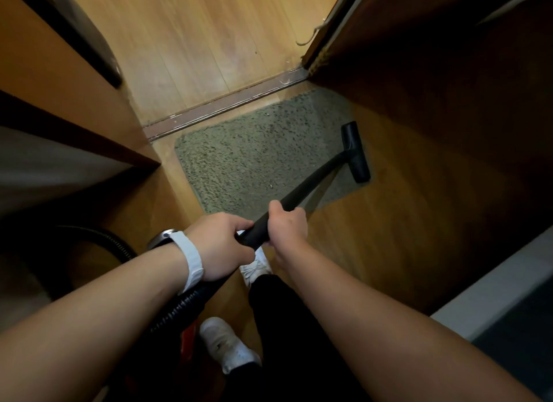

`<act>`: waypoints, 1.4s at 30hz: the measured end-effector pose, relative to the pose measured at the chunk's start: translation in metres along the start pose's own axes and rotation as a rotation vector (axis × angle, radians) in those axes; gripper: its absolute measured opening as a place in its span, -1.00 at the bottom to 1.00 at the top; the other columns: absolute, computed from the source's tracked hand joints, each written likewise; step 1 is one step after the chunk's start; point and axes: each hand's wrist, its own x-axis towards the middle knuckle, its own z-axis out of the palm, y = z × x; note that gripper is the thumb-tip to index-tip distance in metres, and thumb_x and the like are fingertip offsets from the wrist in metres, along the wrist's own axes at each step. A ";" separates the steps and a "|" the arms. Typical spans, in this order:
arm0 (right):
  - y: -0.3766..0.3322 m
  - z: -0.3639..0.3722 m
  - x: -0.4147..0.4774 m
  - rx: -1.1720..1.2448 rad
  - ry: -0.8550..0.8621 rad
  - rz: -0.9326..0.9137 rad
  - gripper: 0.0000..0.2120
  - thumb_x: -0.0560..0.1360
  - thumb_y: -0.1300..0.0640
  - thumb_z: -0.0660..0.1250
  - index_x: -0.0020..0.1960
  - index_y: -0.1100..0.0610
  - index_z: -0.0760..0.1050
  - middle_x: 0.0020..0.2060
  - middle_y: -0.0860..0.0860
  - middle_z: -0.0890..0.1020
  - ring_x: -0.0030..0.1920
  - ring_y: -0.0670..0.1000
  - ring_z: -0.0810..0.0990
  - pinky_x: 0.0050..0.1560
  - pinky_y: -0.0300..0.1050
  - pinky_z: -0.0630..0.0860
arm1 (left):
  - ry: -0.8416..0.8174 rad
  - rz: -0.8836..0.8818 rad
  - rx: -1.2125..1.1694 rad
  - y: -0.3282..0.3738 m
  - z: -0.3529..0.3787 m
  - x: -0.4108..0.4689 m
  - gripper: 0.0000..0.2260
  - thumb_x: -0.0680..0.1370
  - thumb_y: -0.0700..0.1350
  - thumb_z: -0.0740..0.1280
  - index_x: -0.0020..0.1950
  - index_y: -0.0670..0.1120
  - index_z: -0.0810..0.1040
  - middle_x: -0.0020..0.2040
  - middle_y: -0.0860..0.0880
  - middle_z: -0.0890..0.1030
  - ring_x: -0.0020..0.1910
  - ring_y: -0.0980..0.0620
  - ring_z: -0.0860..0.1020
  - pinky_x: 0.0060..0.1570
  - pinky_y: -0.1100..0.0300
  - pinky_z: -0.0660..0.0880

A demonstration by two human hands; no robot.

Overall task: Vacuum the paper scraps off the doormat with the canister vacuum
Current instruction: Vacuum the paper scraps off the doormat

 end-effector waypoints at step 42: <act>-0.039 -0.006 0.009 0.025 -0.143 0.109 -0.66 0.59 0.07 0.21 0.27 0.26 0.37 0.09 0.21 0.59 -0.04 0.22 0.67 -0.56 -0.19 0.51 | -0.071 -0.044 0.102 0.042 -0.042 0.007 -0.80 0.38 -0.05 0.42 -0.05 0.19 0.62 -0.30 -0.04 0.67 -0.28 0.01 0.63 -0.20 0.10 0.59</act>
